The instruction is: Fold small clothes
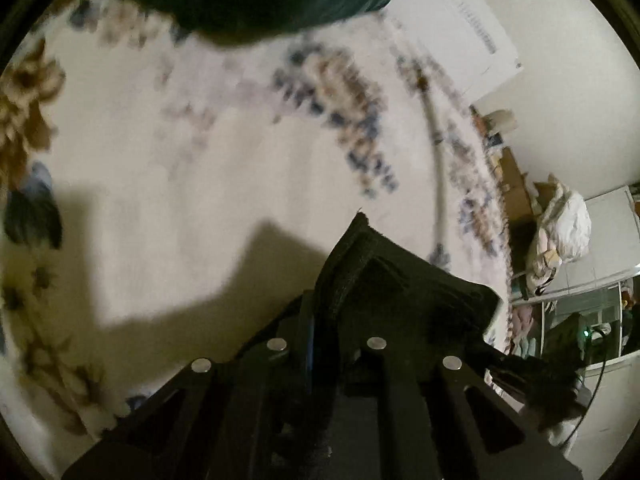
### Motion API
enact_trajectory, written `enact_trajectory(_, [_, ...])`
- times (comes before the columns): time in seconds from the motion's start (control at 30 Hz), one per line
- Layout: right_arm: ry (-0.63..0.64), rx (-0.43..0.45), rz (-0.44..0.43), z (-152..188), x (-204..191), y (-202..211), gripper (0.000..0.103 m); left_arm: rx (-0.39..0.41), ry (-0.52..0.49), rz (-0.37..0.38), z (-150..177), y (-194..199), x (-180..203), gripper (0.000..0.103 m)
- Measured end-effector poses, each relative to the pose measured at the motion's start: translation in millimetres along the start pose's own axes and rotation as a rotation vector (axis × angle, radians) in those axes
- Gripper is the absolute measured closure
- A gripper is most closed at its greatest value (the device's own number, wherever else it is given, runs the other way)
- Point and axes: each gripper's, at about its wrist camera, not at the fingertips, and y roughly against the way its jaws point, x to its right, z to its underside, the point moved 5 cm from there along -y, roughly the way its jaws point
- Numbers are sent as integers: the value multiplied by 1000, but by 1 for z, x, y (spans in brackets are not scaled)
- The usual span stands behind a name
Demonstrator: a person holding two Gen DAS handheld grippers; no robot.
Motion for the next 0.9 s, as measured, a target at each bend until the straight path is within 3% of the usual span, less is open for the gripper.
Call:
enact_trajectory(0.1, [-14,11,96,-2,13,-1,90,-57,16,-6,6,-7,-9,88])
enact_trajectory(0.13, [4,16,89,2,13,7,87,-41,6,-1,9,1,-9,83])
enact_trajectory(0.2, [27,10,55,13,13,20,66,-26,-1,0,16,16,-9,72])
enact_trajectory(0.23, [44,6,38,24,14,28,62,-9,-3,1,24,29,-9,62])
enact_trajectory(0.3, [64,-23,34,48,17,37,56,19,6,12,36,44,-12,54])
enact_trajectory(0.4, [64,-88,6,91,26,40,56,21,21,16,62,60,-16,52])
enact_trajectory(0.57, [-6,-143,-40,130,41,27,56,9,3,-5,107,60,-15,54])
enact_trajectory(0.6, [-35,-143,-70,133,42,23,64,8,0,-8,111,57,-14,69])
enact_trajectory(0.63, [-61,-123,-98,134,44,23,76,4,-3,-4,115,53,-14,96])
enact_trajectory(0.7, [-51,-70,-67,134,41,30,97,33,-11,-14,113,56,-13,97])
enact_trajectory(0.8, [-71,-8,19,133,43,49,98,42,2,-14,106,59,-22,97])
enact_trajectory(0.9, [-88,-20,90,134,55,43,101,21,5,-16,105,57,-28,97])
